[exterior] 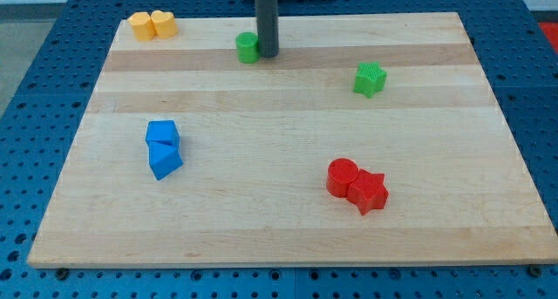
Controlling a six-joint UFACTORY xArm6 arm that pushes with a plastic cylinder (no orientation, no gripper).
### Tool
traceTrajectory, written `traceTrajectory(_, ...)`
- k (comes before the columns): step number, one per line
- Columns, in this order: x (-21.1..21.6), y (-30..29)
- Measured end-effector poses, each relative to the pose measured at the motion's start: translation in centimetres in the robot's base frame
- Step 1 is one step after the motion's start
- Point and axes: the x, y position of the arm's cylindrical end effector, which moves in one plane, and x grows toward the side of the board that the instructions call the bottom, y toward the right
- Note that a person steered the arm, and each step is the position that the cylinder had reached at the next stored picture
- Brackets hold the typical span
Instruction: Move the green circle down to the yellow hexagon
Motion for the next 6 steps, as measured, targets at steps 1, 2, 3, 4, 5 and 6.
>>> traceTrajectory(1,0.0,-2.7)
traceTrajectory(2,-1.1,-4.6)
traceTrajectory(3,-2.8,-5.8)
traceTrajectory(4,-2.8,-9.6)
traceTrajectory(5,-2.7,-11.6)
traceTrajectory(6,-0.9,-11.8)
